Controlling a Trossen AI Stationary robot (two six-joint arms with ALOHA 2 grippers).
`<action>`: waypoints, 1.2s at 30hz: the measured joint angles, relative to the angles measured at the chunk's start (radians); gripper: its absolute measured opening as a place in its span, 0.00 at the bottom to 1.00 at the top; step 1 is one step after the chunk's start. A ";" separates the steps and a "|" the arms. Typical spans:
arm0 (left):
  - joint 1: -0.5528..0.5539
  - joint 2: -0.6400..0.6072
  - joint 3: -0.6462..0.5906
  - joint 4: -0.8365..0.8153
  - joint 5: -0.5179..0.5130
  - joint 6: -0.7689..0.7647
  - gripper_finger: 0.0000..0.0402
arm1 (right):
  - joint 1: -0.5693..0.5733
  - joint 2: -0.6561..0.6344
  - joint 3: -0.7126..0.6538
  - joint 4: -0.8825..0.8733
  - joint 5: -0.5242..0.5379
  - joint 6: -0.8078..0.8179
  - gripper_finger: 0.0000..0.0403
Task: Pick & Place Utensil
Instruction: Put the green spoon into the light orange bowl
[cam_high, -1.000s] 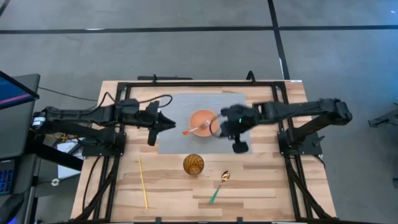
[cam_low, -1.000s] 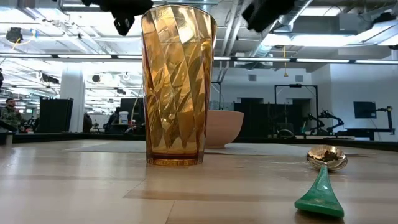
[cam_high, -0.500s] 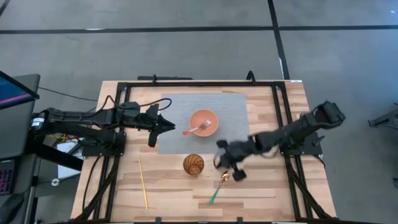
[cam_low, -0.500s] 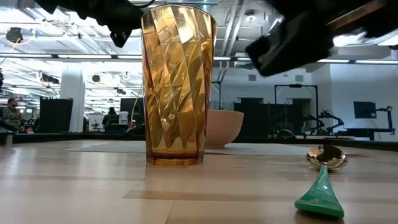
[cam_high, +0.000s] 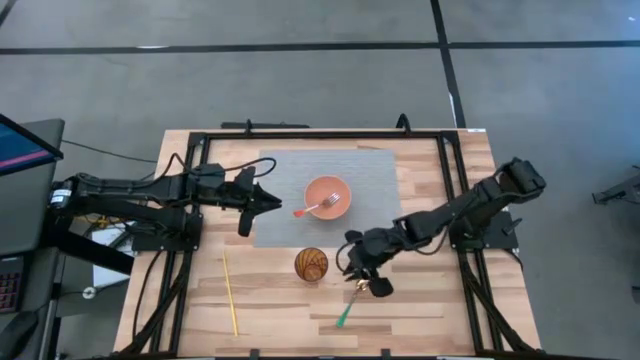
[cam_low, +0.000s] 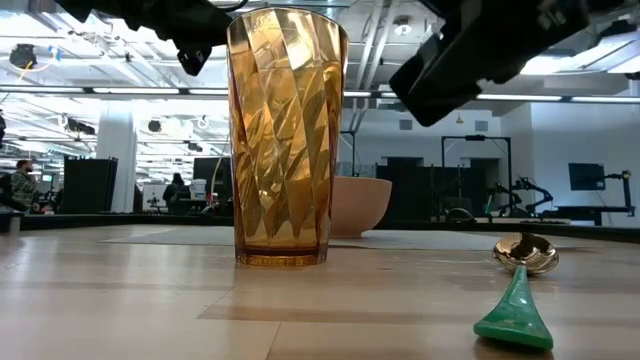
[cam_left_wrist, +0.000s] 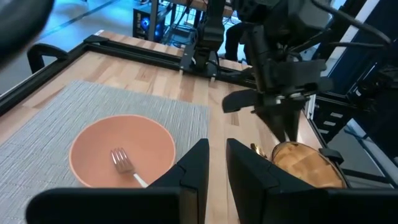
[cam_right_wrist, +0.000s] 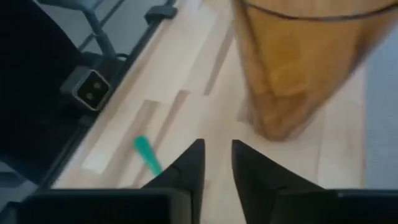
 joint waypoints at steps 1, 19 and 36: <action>0.000 0.000 0.000 0.000 0.000 0.000 0.14 | 0.009 0.001 0.000 -0.001 0.003 -0.017 0.20; 0.000 0.000 0.000 0.000 0.000 -0.001 0.14 | 0.152 0.315 0.004 0.280 -0.065 -0.148 0.25; -0.002 0.014 0.001 0.006 0.001 -0.002 0.14 | 0.146 0.309 0.050 0.236 -0.004 -0.126 0.25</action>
